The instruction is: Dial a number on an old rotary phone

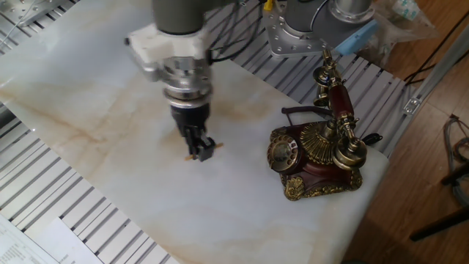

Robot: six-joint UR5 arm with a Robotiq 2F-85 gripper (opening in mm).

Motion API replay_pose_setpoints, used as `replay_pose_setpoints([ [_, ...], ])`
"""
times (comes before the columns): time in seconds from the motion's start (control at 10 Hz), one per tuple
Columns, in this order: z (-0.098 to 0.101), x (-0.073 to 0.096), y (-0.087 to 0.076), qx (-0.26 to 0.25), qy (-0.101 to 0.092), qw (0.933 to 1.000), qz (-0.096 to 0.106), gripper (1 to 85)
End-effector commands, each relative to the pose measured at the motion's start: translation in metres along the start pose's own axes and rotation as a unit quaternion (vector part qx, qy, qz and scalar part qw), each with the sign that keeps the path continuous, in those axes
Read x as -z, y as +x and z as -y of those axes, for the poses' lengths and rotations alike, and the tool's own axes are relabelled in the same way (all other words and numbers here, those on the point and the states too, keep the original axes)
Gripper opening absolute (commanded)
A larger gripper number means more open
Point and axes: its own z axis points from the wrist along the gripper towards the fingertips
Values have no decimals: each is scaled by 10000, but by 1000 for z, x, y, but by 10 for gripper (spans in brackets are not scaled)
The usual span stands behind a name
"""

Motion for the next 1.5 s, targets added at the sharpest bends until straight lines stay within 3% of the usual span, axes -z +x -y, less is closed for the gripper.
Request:
replay_pose_setpoints([
  [0.0,-10,1,15,223,-19,9996,-172,10],
  [0.3,-24,3,32,860,-322,9946,-482,10],
  [0.4,-30,3,29,858,-446,9944,-416,10],
  [0.5,-38,10,41,695,-569,9942,-594,10],
  [0.6,-43,22,53,521,-558,9949,-666,10],
  [0.7,-45,28,60,338,-578,9960,-588,10],
  [1.0,-34,32,61,-139,-231,9989,-392,10],
  [1.2,-40,31,58,-524,-220,9980,-283,10],
  [1.4,-41,30,60,-735,-23,9971,-215,10],
])
